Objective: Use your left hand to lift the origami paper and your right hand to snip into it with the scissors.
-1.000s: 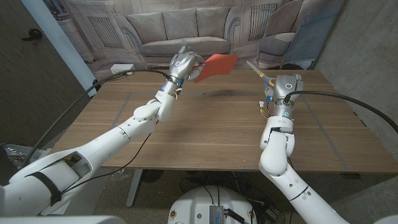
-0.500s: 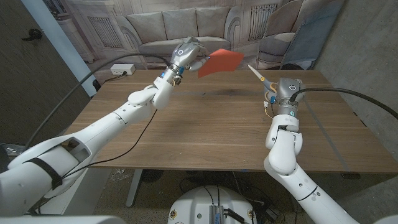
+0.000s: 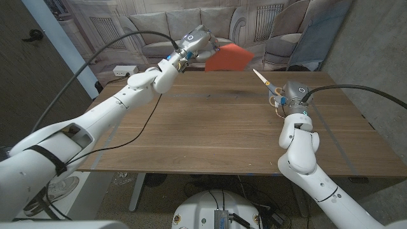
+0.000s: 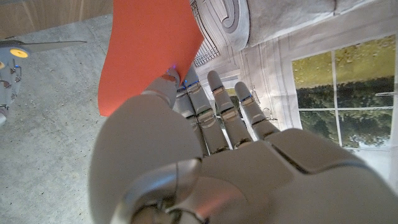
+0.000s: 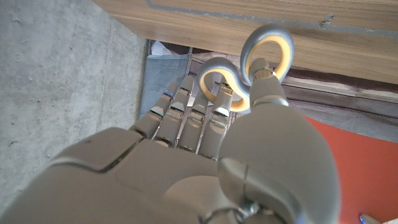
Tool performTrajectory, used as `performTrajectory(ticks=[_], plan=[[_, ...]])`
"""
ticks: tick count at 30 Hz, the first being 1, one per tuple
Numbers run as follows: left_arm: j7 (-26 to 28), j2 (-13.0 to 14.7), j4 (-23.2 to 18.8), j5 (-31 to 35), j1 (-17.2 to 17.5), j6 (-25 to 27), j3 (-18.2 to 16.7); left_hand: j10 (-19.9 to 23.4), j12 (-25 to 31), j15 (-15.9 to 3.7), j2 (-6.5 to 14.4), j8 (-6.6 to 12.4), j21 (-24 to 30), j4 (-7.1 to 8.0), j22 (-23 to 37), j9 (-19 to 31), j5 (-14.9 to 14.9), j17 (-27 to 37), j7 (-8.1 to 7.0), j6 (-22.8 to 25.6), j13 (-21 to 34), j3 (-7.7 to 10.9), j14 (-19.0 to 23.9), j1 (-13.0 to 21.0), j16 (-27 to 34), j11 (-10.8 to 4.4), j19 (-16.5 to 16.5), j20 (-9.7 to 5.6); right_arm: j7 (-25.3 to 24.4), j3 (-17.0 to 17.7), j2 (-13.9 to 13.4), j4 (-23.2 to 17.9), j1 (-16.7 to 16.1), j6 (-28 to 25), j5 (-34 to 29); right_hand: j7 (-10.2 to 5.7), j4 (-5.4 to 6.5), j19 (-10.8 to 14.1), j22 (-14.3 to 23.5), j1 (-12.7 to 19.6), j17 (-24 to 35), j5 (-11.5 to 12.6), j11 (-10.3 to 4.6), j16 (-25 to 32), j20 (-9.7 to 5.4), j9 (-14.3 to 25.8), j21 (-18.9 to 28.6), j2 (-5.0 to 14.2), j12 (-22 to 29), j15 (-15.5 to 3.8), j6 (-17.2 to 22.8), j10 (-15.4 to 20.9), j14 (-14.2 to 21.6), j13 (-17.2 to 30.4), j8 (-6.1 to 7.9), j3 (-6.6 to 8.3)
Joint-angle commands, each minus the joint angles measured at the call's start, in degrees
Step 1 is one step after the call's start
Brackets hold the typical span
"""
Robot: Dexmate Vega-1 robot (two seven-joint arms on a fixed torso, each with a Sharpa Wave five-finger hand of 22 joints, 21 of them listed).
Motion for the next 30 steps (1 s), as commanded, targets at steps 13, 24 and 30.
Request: performTrajectory(ticks=[13,24,30], plan=[[-26.2,-2.6,-1.9,3.5,-12.3,0.1,3.9,2.5,0.4,-10.12,-2.8,2.48,-1.5,-0.29,0.0,0.9,4.5,3.5,-1.99,5.1,1.7,-1.02,3.3,1.0,2.0,-3.3,0.5,-1.24,-11.3,6.3,-8.1,-5.1,-0.8,3.7,36.2,-5.48,9.59,-0.6,0.2,0.2,0.0,0.2,-7.8,-0.1,0.32,0.6,-0.4,0.43,0.3,-9.96,6.3,8.0,-1.0,0.2,0.21,10.22],[-30.0,-3.9,-2.1,6.8,-15.0,0.7,5.8,2.4,0.2,-10.07,-3.2,2.72,-2.1,-0.1,0.1,1.2,6.2,4.8,-2.35,4.8,2.3,-1.43,2.5,1.2,1.7,-3.33,0.3,-1.56,-13.2,6.9,-13.5,-5.1,0.4,4.9,49.5,-5.03,9.62,-0.7,0.2,0.3,0.0,0.1,-7.78,0.0,0.57,0.8,-0.4,0.63,0.3,-9.95,6.1,8.0,-1.2,0.2,0.15,10.44],[-37.2,-6.6,0.9,-0.5,-16.4,3.2,4.6,2.5,0.1,-10.14,-3.1,2.7,-2.3,0.0,0.2,1.1,6.9,5.5,-1.64,4.4,2.6,-1.55,2.5,1.4,1.9,-3.39,0.3,-1.72,-16.2,5.1,-14.6,-3.6,1.8,7.9,54.7,-4.79,9.65,-0.8,0.2,0.2,0.0,0.0,-7.73,0.0,0.73,0.9,-0.4,0.68,0.4,-9.89,5.9,8.0,-1.3,0.3,0.1,10.51]])
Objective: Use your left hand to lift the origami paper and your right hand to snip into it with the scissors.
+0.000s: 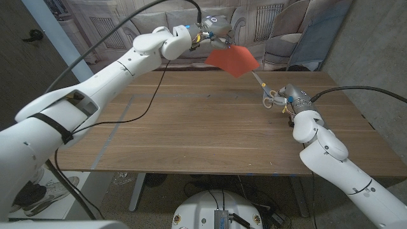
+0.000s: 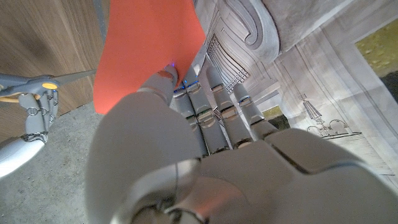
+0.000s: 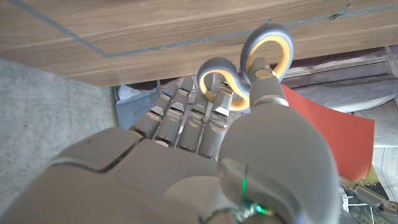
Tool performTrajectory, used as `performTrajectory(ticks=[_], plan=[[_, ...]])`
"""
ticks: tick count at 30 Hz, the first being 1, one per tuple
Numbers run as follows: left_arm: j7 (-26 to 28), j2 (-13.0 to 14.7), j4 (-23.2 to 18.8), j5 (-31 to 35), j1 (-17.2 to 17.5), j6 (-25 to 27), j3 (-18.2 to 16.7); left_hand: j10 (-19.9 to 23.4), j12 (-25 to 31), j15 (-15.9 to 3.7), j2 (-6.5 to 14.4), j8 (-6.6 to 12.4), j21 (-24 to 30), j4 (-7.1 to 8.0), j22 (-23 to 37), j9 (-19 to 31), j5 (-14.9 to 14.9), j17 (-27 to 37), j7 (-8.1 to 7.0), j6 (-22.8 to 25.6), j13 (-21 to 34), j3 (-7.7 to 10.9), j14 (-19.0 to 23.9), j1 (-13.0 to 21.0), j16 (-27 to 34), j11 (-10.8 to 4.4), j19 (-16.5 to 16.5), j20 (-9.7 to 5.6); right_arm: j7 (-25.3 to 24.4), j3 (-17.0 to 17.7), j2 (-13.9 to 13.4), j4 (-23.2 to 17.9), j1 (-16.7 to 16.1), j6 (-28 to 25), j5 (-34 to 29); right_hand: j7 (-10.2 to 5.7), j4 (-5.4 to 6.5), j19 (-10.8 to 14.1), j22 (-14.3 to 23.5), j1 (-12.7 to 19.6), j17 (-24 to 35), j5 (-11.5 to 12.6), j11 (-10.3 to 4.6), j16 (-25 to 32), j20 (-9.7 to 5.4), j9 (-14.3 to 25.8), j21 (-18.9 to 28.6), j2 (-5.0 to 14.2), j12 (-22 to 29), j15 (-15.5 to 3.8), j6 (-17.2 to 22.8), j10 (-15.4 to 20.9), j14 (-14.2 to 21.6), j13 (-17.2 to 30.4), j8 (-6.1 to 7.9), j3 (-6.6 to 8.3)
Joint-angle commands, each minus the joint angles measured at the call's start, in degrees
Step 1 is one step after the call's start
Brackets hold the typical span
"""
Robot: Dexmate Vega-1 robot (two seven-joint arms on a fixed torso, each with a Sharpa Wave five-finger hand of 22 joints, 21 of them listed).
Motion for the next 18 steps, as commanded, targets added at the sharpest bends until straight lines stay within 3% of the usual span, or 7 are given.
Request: performTrajectory(ticks=[1,8,15,18], plan=[[-8.8,-3.5,3.7,-6.9,-2.9,2.8,-0.7,2.4,0.0,-9.75,0.2,0.35,-0.5,-0.18,0.3,1.2,1.0,1.0,-1.77,3.3,0.4,-0.34,-0.1,0.8,0.4,-3.19,0.1,-0.29,-4.7,-1.8,-4.0,1.3,2.4,3.3,12.3,-5.03,9.83,-0.3,0.2,0.1,0.0,0.2,-7.54,0.0,0.22,0.4,0.0,0.76,0.4,-10.2,5.6,7.8,-0.5,0.3,0.32,10.35],[-9.1,-3.7,5.2,-11.9,-2.2,4.6,-1.6,2.5,0.0,-9.76,0.5,0.38,-0.5,-0.28,0.4,1.4,1.2,1.9,-1.07,2.8,0.7,-0.58,0.1,1.4,0.8,-3.15,0.2,-0.11,-8.2,-1.5,-5.1,1.9,2.0,6.2,17.3,-4.96,9.82,-0.4,0.2,0.1,0.0,0.1,-7.5,0.0,0.53,0.5,-0.1,0.74,0.5,-10.14,5.6,7.8,-0.7,0.3,0.32,10.42],[-8.5,-3.2,5.1,-12.5,-2.6,7.0,-1.7,2.4,0.0,-9.75,1.0,0.45,-0.4,-0.41,0.6,1.9,1.0,3.4,-0.07,2.2,1.2,-1.06,0.1,2.2,1.2,-3.0,0.1,0.47,-10.0,-2.7,-7.3,0.8,3.0,4.1,19.8,-4.81,9.83,-0.5,0.2,0.1,0.0,0.1,-7.49,0.0,0.58,0.6,-0.1,0.77,0.5,-10.12,5.6,7.8,-0.8,0.3,0.33,10.49],[-10.1,-4.0,6.4,-17.3,-2.9,8.5,-3.6,2.4,-0.1,-9.74,1.2,0.47,-0.4,-0.42,0.6,2.1,0.9,3.8,0.11,2.0,1.4,-1.24,0.0,2.4,1.3,-2.97,0.1,0.58,-10.9,-2.2,-7.8,1.1,2.6,6.1,21.6,-4.84,9.83,-0.6,0.2,0.1,0.0,0.0,-7.49,0.0,0.62,0.6,-0.1,0.79,0.5,-10.12,5.6,7.8,-0.9,0.3,0.32,10.52]])
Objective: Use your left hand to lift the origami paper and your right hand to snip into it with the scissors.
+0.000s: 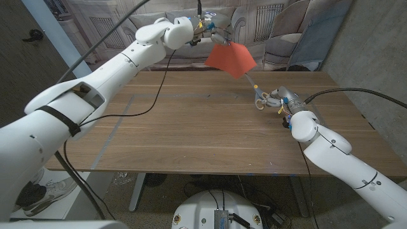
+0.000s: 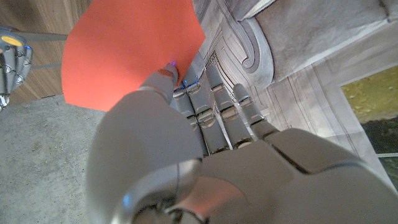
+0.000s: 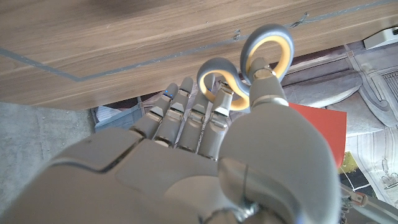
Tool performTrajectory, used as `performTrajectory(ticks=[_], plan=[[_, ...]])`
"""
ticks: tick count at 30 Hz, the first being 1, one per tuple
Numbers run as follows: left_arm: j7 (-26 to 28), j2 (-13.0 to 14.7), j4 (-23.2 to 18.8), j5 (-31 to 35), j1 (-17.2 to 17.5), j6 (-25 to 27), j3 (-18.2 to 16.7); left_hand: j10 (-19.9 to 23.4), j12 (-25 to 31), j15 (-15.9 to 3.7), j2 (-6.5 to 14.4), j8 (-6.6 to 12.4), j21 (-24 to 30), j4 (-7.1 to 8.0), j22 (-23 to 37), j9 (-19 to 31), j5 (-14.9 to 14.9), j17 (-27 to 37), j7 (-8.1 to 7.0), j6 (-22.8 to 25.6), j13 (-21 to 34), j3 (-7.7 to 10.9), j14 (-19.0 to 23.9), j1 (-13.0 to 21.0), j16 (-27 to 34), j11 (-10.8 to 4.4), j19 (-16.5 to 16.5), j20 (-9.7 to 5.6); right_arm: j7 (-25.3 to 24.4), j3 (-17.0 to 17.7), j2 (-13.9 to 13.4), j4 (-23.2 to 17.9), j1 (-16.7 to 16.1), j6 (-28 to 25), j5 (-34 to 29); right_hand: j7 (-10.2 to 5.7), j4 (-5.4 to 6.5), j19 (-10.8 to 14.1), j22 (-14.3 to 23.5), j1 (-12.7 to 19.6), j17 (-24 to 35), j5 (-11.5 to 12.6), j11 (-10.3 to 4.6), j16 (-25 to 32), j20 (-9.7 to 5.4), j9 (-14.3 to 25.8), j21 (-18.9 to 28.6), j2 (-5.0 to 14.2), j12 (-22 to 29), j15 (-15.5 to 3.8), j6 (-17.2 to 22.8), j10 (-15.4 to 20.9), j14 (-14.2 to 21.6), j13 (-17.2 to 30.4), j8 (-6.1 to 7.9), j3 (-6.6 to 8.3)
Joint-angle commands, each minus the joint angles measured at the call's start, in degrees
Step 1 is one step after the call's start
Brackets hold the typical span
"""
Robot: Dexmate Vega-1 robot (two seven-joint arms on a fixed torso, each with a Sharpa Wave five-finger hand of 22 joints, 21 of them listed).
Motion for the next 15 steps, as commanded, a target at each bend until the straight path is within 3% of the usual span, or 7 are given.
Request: performTrajectory(ticks=[1,9,13,15], plan=[[-2.3,-0.8,2.0,-8.0,-0.7,4.4,-2.3,2.2,-0.1,-9.73,1.0,0.25,0.0,0.04,0.1,2.1,0.2,0.8,0.29,1.5,0.3,-0.37,0.0,1.5,0.5,-2.84,0.1,0.73,-4.1,-0.6,-3.1,-0.2,0.5,2.0,7.0,-5.03,9.98,-0.1,0.2,0.0,0.0,0.2,-7.49,0.0,0.15,0.4,-0.1,0.84,0.2,-10.27,5.3,7.8,-0.2,0.3,0.3,10.38],[-3.6,-0.4,2.6,-11.5,-1.7,6.8,-2.4,2.1,0.0,-9.73,1.5,0.23,0.1,0.04,0.2,2.5,-0.3,1.9,1.04,1.0,0.8,-0.85,-0.3,2.0,0.7,-2.77,0.0,1.19,-5.9,0.3,-4.3,0.4,-0.6,5.3,10.9,-5.01,10.01,-0.2,0.3,0.0,0.0,0.1,-7.46,0.0,0.2,0.4,-0.2,0.86,0.3,-10.2,5.4,7.9,-0.3,0.3,0.28,10.45],[-3.8,0.6,0.3,-10.6,-1.6,8.3,-1.7,2.0,0.0,-9.72,1.7,0.16,0.1,0.04,0.3,2.5,-0.5,2.4,1.09,0.9,0.9,-1.03,-0.5,2.2,0.7,-2.74,-0.1,1.35,-6.9,2.2,-4.1,1.6,-2.2,9.9,13.7,-4.99,10.01,-0.2,0.3,0.0,0.0,0.1,-7.45,0.0,0.21,0.4,-0.2,0.86,0.3,-10.2,5.4,7.9,-0.4,0.3,0.27,10.49],[-5.3,0.9,0.0,-11.5,-1.9,7.8,-1.4,2.0,0.0,-9.72,1.8,0.22,0.1,0.03,0.3,2.6,-0.6,2.6,1.11,0.9,1.0,-1.11,-0.6,2.3,0.7,-2.73,-0.1,1.45,-8.0,1.9,-4.0,1.5,-2.1,9.7,13.7,-4.95,10.03,-0.2,0.3,0.0,0.0,0.1,-7.45,0.0,0.23,0.4,-0.2,0.88,0.3,-10.2,5.3,7.9,-0.4,0.3,0.23,10.51]])
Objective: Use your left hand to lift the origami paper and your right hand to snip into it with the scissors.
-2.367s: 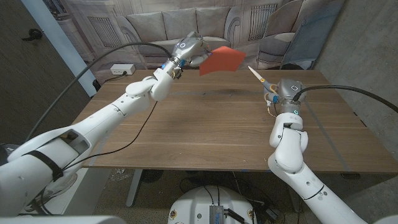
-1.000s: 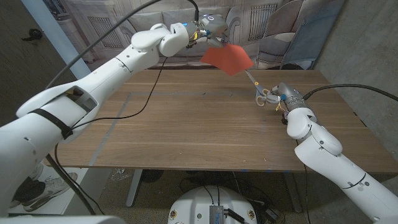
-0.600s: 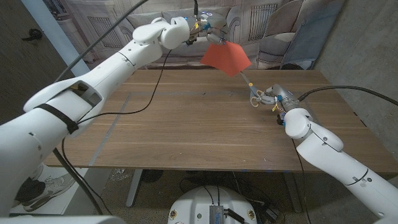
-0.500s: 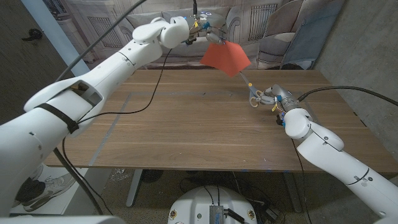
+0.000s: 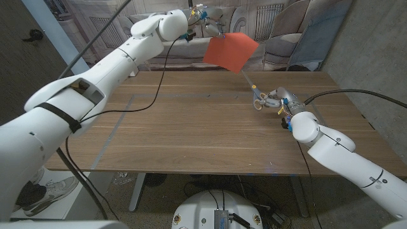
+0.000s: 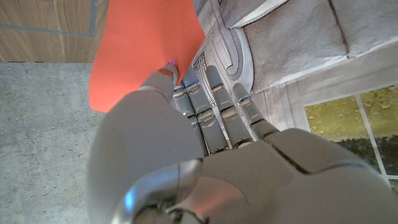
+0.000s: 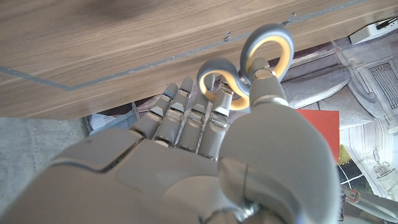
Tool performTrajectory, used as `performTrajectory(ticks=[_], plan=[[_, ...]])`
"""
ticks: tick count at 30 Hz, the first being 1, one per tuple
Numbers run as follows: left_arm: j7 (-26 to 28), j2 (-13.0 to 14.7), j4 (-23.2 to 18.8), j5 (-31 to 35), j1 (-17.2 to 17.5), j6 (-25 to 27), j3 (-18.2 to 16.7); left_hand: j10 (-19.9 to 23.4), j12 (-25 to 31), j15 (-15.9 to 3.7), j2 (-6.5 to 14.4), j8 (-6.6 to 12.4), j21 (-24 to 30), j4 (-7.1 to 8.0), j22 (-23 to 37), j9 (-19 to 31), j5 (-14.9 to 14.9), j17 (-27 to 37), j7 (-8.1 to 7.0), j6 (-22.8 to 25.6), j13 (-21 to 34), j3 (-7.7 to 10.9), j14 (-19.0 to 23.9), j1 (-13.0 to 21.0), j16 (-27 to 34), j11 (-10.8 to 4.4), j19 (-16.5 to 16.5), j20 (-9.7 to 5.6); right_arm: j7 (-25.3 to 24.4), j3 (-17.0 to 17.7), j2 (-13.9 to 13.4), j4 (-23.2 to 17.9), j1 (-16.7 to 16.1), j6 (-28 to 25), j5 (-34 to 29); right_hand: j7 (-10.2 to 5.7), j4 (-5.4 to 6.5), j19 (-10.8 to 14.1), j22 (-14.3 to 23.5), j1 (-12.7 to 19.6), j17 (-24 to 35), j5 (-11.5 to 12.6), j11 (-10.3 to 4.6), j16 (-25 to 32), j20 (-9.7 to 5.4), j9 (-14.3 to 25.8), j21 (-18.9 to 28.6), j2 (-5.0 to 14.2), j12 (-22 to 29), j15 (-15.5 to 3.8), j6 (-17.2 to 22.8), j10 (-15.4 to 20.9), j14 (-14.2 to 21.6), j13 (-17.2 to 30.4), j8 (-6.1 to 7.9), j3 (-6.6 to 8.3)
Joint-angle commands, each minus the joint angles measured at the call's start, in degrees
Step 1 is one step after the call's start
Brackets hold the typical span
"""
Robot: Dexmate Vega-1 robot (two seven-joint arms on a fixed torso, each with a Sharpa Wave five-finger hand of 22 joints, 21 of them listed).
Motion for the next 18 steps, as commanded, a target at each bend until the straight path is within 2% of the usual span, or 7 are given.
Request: performTrajectory(ticks=[1,7,12,18], plan=[[-3.1,1.4,-2.1,-3.8,-0.7,2.8,0.7,2.0,0.0,-9.92,1.6,0.19,0.1,-0.12,0.3,2.6,-0.2,0.5,1.13,0.8,0.3,-0.36,-0.4,2.1,0.4,-2.67,-0.1,0.44,-3.9,1.7,-1.3,1.5,-1.9,6.2,5.8,-4.94,10.02,-0.2,0.3,0.2,0.0,0.1,-7.45,0.0,0.24,0.2,-0.2,0.66,0.3,-10.2,5.3,7.9,-0.4,0.3,0.24,10.53],[-8.3,1.3,-2.5,-4.0,-2.7,5.2,2.0,1.9,0.1,-9.92,1.8,0.15,0.1,-0.14,0.3,2.8,-0.6,1.1,1.25,0.7,0.6,-0.62,-0.7,2.4,0.3,-2.64,-0.2,0.68,-4.0,2.5,-1.7,2.9,-2.4,9.2,8.4,-4.92,10.05,-0.3,0.3,0.2,0.0,0.1,-7.45,0.0,0.23,0.2,-0.2,0.72,0.3,-10.2,5.3,7.9,-0.4,0.3,0.24,10.58],[-12.5,1.5,-2.9,-3.9,-4.6,5.9,3.1,1.8,0.1,-9.9,1.9,0.02,0.0,-0.11,0.3,2.6,-0.8,1.5,1.29,0.9,0.8,-0.79,-1.0,2.5,0.0,-2.61,-0.3,0.6,-3.8,2.2,-2.5,2.6,-2.1,7.9,9.8,-4.83,10.07,-0.3,0.3,0.1,0.0,0.0,-7.45,0.0,0.29,0.3,-0.2,0.77,0.3,-10.19,5.3,7.8,-0.4,0.3,0.21,10.64],[-12.9,1.7,-3.7,-3.5,-5.0,5.0,3.4,1.6,0.1,-9.9,2.0,-0.19,-0.1,-0.1,0.2,2.4,-0.9,1.8,1.18,0.8,1.0,-1.0,-1.3,2.7,-0.2,-2.59,-0.5,0.37,-4.0,1.4,-3.3,2.4,-1.3,6.6,10.6,-4.83,10.08,-0.3,0.3,0.1,0.0,-0.1,-7.45,0.1,0.36,0.3,-0.2,0.8,0.3,-10.19,5.1,7.8,-0.5,0.3,0.16,10.69]])
